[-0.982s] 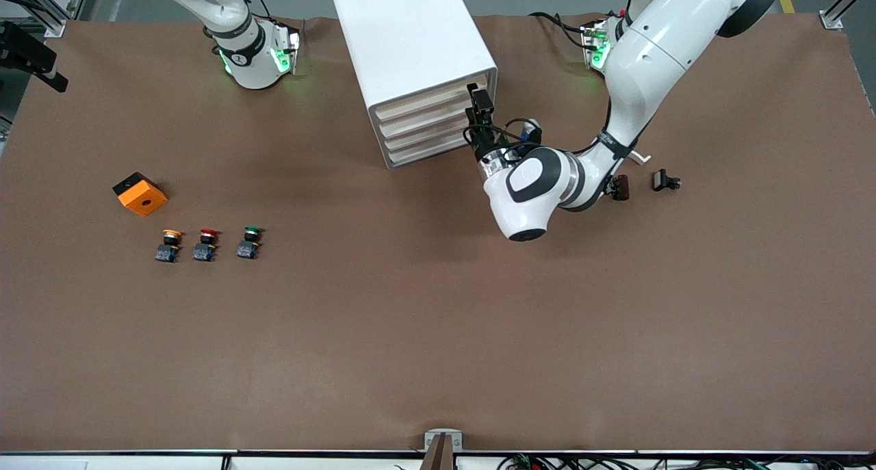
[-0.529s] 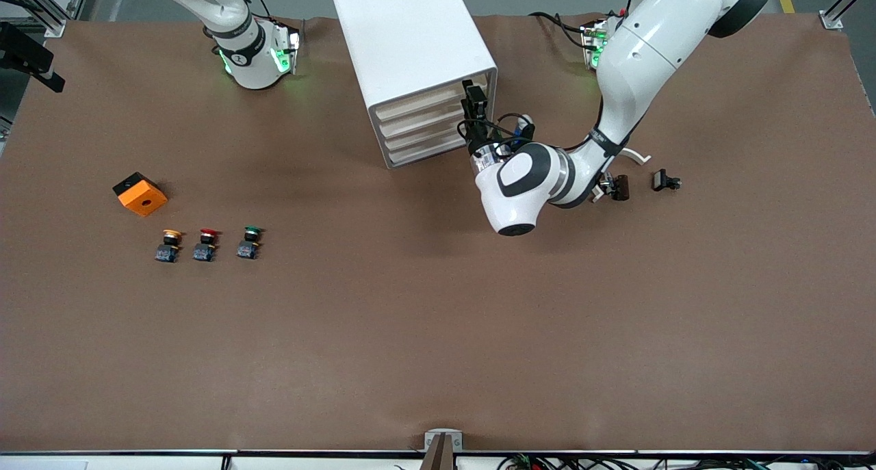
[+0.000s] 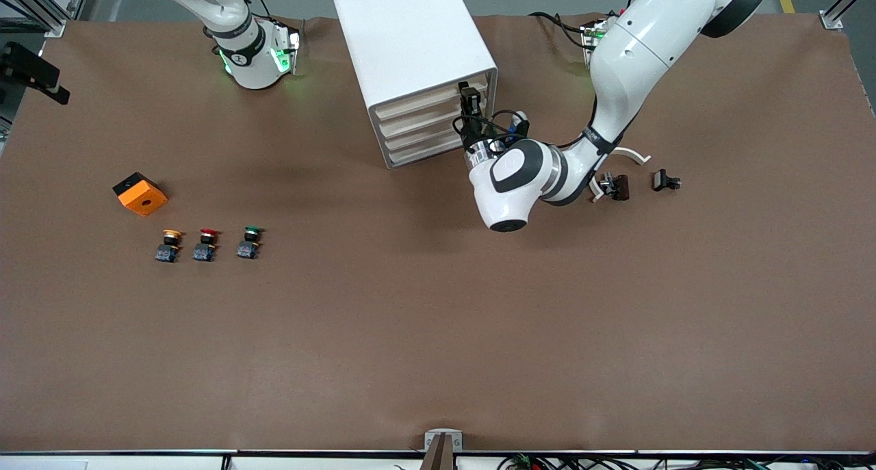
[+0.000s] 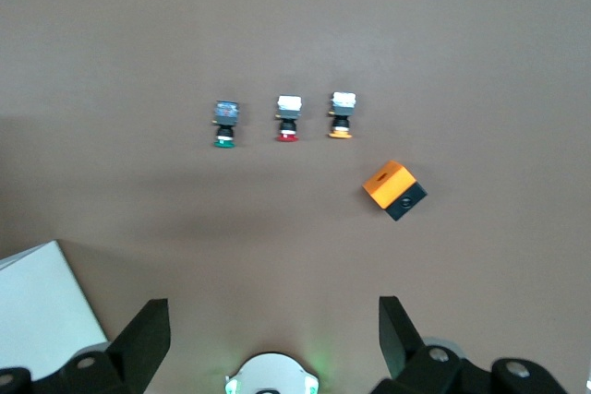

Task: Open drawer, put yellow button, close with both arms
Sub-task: 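Grasp the top drawer front with the left gripper, then pull the drawer open with the left gripper while the right gripper reaches buttons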

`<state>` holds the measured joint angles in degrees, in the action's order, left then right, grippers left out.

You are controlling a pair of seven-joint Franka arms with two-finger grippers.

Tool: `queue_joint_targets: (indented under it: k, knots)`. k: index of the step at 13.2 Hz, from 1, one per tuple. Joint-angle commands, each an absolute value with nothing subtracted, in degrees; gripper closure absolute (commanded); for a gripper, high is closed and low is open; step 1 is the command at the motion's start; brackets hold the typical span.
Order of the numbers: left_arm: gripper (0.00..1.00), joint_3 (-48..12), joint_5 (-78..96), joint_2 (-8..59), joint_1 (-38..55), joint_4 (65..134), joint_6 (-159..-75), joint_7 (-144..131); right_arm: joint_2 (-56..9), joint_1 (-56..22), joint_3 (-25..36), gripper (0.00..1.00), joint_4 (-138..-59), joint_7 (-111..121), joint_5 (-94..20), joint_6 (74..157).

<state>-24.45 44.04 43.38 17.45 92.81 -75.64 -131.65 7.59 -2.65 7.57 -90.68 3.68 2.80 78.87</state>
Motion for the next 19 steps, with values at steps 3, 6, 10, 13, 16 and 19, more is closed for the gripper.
queue_joint_targets:
  k: [3,6,10,13,16,19]
  knots:
    - [0.95,-23.56,43.95,44.38,17.14,89.65,-74.71,-131.66,3.62,-2.2,7.38,0.0,-89.48,4.22,4.65,80.94]
    - [0.93,-20.49,43.34,44.47,17.49,88.42,-74.71,-131.66,1.94,-1.32,7.47,0.0,-89.47,4.31,4.66,83.23]
    - [0.93,-18.03,40.26,44.74,16.79,85.96,-74.71,-131.66,-5.0,1.75,7.47,0.0,-87.55,4.66,3.96,84.72]
    - [0.92,-14.95,38.42,44.82,16.7,83.06,-74.62,-131.57,-7.2,1.76,7.56,0.0,-88.33,4.92,3.95,87.18]
    - [0.92,-13.97,37.71,45.44,15.04,81.21,-74.09,-131.49,-9.57,3.6,7.56,0.0,-91.48,4.83,3.96,94.01]
    - [0.89,-13.8,35.08,45.44,13.89,80.07,-74.09,-131.31,-11.07,5.8,7.47,0.0,-96.83,4.83,3.34,101.92]
